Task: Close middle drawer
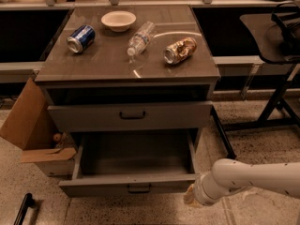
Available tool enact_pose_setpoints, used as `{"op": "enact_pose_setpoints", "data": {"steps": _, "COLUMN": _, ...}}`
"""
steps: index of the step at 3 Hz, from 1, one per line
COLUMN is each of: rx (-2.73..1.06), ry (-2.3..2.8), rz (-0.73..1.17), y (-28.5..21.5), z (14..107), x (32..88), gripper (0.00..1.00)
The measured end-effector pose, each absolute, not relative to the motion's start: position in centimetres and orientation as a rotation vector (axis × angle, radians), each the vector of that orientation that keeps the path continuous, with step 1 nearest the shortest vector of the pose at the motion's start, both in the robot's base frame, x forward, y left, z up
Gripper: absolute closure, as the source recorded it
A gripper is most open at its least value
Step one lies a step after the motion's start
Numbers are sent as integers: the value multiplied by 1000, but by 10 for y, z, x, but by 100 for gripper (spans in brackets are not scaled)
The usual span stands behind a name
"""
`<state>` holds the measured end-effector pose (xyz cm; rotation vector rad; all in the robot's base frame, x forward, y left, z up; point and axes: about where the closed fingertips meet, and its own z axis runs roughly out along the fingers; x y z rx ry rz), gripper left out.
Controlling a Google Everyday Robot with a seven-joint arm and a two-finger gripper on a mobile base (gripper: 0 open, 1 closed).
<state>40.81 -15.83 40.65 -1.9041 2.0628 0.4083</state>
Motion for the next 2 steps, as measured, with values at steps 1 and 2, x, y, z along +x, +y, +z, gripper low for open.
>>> {"op": "enact_pose_setpoints", "data": {"steps": 1, "rx": -1854, "ry": 2050, "rz": 340, "y": -162, "z": 397, "x": 433, "gripper": 100}}
{"op": "enact_pose_setpoints", "data": {"steps": 2, "rx": -1809, "ry": 2025, "rz": 299, "y": -162, "z": 391, "x": 461, "gripper": 100}}
